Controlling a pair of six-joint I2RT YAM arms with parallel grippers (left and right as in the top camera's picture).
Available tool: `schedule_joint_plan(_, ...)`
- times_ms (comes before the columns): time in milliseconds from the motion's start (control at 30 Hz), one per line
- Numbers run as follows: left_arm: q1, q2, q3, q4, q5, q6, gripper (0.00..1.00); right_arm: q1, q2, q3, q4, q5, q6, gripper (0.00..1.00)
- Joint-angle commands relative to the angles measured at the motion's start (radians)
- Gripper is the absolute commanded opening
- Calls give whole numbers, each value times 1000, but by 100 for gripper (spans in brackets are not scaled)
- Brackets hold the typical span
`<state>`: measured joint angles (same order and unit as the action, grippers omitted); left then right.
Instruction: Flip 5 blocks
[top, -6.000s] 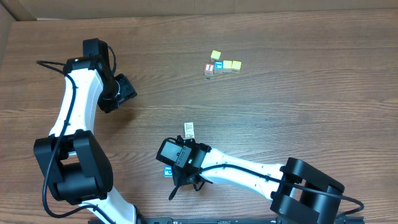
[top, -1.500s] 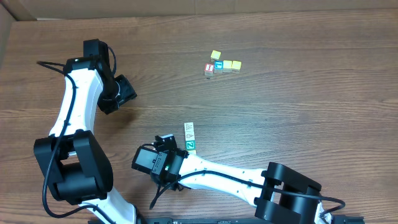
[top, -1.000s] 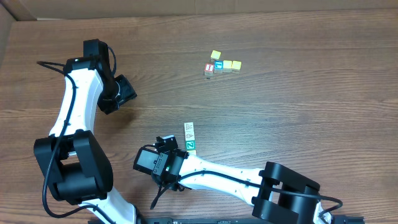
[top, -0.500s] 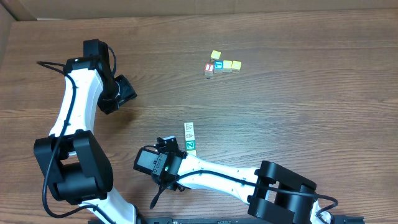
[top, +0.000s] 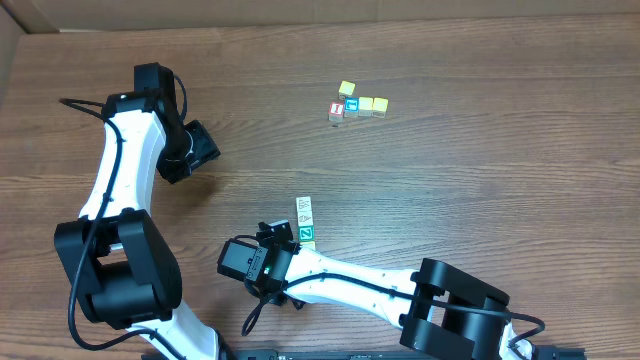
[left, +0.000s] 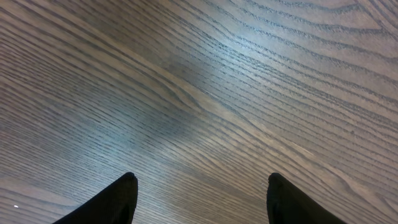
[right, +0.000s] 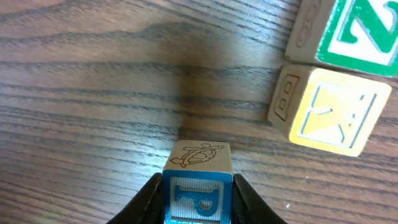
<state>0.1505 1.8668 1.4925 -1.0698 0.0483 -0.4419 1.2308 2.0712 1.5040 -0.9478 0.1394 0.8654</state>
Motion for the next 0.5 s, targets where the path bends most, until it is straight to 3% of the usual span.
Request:
schedule_joint_plan(0,-3,11,13,-3,-7,0,59,-17,-12,10,-36,17,52,25)
schedule_joint_plan(200,-3,11,13,-2,-6,0,59,-48,-12,10,-122,16,164,25)
schedule_joint_plan(467,-3,11,13,0,-6,0,59,-71,-12,10,-129,5,164,26)
